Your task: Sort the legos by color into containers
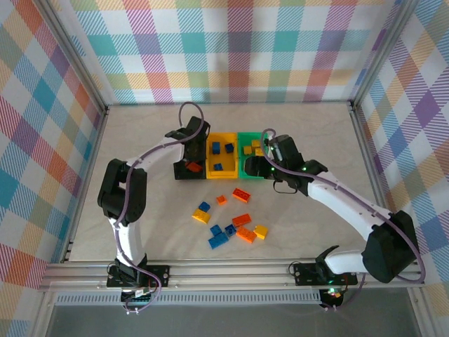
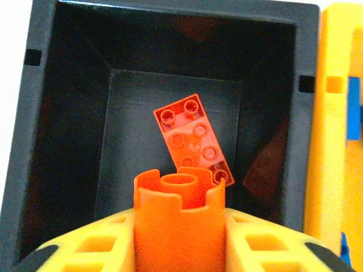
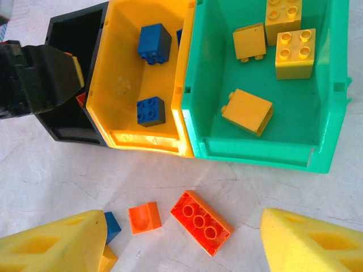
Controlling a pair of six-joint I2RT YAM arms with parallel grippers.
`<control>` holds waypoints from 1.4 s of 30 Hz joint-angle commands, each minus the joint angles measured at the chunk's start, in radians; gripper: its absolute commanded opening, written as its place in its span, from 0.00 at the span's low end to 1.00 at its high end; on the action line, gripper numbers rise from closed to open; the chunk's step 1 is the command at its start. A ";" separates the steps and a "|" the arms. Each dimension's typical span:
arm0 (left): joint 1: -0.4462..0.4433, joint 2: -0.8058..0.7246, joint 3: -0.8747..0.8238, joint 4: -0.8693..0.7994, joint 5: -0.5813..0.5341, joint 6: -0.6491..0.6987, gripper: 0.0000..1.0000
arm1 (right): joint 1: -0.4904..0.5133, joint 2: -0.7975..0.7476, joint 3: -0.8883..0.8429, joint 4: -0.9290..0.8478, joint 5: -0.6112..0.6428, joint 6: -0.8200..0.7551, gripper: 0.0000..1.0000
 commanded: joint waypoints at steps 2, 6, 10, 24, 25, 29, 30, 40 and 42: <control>0.013 -0.020 0.023 -0.033 0.020 0.001 0.59 | -0.004 -0.037 -0.021 -0.003 -0.034 -0.026 0.75; 0.012 -0.113 -0.028 0.007 0.063 -0.012 0.92 | -0.003 -0.026 -0.026 0.006 -0.081 -0.046 0.77; 0.011 -0.230 -0.099 0.039 0.119 -0.041 1.00 | 0.031 0.015 -0.024 -0.009 -0.073 -0.077 0.76; -0.033 -0.796 -0.579 0.149 0.271 -0.167 1.00 | 0.117 0.382 0.068 0.005 -0.026 -0.218 0.78; -0.033 -0.824 -0.609 0.152 0.274 -0.176 1.00 | 0.118 0.403 0.079 0.003 -0.019 -0.224 0.78; -0.033 -0.921 -0.721 0.157 0.263 -0.214 1.00 | 0.123 0.470 0.120 -0.019 0.004 -0.249 0.76; -0.032 -0.936 -0.736 0.152 0.253 -0.220 1.00 | 0.129 0.484 0.128 -0.031 0.009 -0.255 0.73; -0.019 -0.962 -0.758 0.141 0.234 -0.224 1.00 | 0.226 0.525 0.145 -0.143 0.138 -0.233 0.63; -0.018 -0.961 -0.760 0.144 0.230 -0.224 1.00 | 0.231 0.538 0.147 -0.146 0.162 -0.220 0.59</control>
